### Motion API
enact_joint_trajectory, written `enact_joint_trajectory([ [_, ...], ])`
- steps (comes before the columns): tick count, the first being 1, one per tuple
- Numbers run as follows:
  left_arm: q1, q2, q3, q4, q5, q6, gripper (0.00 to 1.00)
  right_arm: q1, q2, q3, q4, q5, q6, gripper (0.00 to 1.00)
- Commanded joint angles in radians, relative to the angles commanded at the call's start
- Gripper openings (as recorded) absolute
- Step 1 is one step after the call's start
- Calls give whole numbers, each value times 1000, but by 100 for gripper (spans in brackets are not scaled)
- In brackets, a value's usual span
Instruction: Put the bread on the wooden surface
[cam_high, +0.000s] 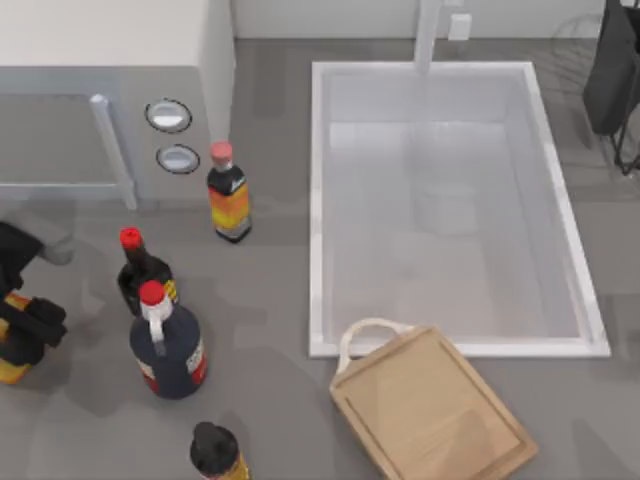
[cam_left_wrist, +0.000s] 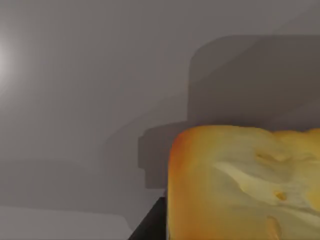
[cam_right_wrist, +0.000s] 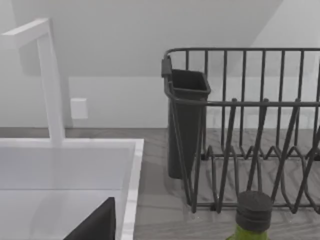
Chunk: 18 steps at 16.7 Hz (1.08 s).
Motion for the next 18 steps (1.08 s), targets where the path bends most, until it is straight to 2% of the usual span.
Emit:
enact_joint_trajectory([
  [10,-1,-7,15,-16,1,0,0,0,0,0,0,0,0,100],
  [18,-5,-128,223,-366,0,-2,0,0,0,0,0,0,0,100],
])
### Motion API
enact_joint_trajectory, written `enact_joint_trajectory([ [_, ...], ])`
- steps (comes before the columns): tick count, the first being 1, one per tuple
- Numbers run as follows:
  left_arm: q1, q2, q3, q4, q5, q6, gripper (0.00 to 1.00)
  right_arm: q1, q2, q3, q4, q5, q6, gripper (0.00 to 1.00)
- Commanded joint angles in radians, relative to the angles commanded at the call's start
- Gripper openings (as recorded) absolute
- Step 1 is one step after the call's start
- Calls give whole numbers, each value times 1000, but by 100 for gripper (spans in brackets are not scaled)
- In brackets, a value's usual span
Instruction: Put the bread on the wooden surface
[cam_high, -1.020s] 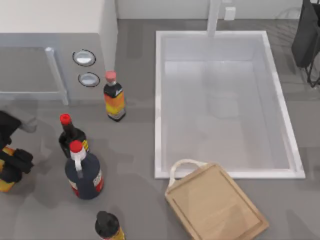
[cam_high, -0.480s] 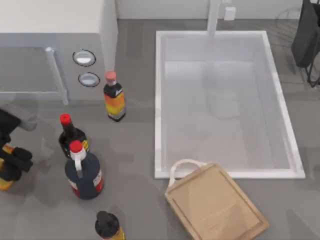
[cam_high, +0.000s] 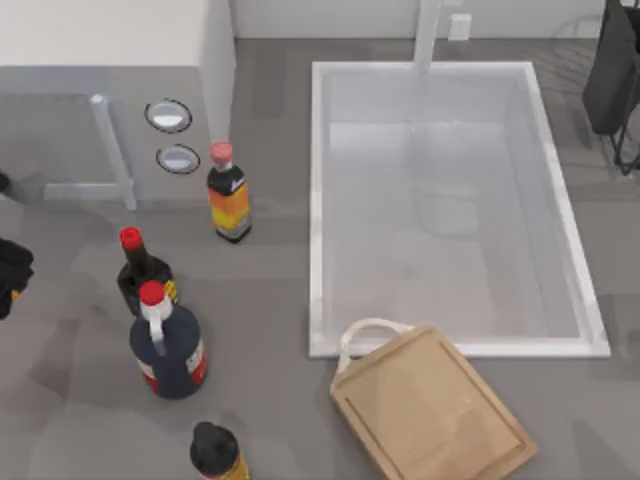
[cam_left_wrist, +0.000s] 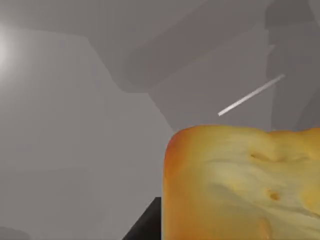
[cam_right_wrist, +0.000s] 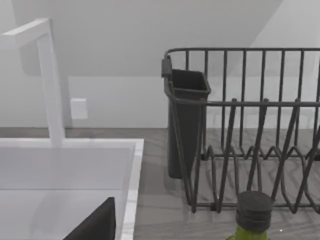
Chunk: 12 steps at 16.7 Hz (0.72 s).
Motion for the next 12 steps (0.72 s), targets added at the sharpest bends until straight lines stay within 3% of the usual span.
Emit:
enact_joint_trajectory([
  [8,-10,-28,38,-30,-1,-12,0,0,0,0,0,0,0,100],
  [12,-154,-66,171,-6,-2,-158,0,0,0,0,0,0,0,100],
])
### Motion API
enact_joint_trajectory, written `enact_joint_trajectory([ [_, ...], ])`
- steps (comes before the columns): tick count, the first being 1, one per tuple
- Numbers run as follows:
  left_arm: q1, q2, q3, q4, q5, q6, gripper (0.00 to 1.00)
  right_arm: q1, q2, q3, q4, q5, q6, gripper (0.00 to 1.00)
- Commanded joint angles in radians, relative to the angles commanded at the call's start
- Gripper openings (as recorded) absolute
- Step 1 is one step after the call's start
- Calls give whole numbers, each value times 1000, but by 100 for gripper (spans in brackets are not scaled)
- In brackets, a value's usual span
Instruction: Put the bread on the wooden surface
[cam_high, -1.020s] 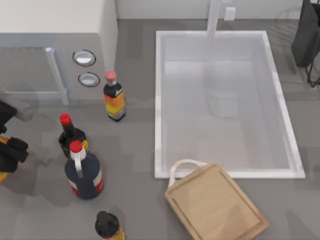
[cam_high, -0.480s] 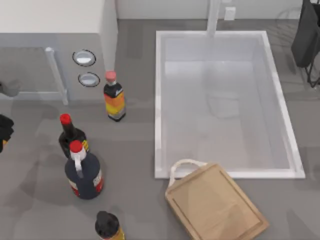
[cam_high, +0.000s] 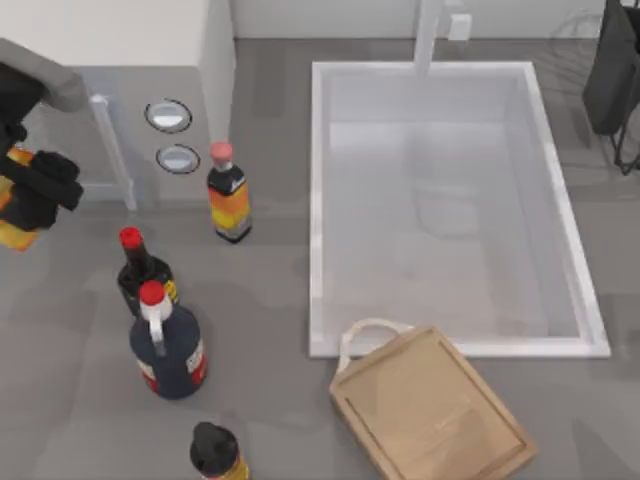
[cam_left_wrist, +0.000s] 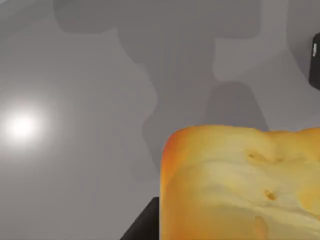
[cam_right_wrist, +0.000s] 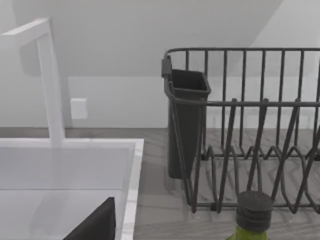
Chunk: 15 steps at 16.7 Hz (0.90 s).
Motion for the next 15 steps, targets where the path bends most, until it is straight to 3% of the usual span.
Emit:
enact_joint_trajectory([
  [4,-274,50,186,12,7,-318,0,0,0,0,0,0,0,100],
  [10,-701,304,377,-20,29,-969,0,0,0,0,0,0,0,100],
  [15,-874,483,424,-76,17,-1315,0,0,0,0,0,0,0,100],
])
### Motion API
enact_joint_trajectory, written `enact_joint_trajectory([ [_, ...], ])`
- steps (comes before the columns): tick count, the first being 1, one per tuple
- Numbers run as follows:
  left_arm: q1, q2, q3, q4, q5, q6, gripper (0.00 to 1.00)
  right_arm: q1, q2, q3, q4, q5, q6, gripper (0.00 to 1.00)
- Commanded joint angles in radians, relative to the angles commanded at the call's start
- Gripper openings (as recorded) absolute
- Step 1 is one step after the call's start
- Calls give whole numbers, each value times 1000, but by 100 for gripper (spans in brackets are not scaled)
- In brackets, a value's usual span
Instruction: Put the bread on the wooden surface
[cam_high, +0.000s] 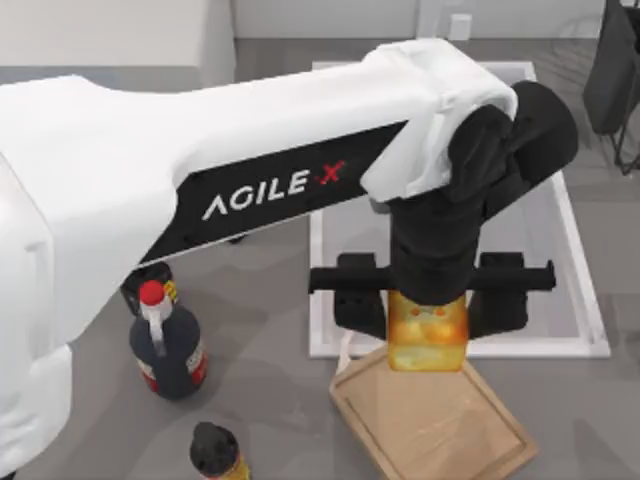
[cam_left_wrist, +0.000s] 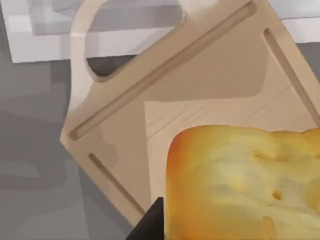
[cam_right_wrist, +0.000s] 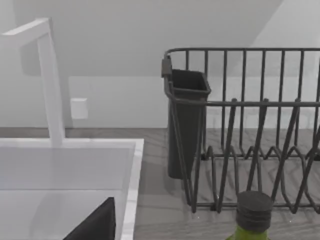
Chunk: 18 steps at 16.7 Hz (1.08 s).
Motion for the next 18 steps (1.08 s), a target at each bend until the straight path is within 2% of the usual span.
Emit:
enact_joint_trajectory([
  [4,-38,68,7,-21,-17,-94,0,0,0,0,0,0,0,100],
  [11,-33,69,-5,-6,-16,-92,0,0,0,0,0,0,0,100],
  [18,-36,84,-77,92,-14,-91,0,0,0,0,0,0,0,100],
])
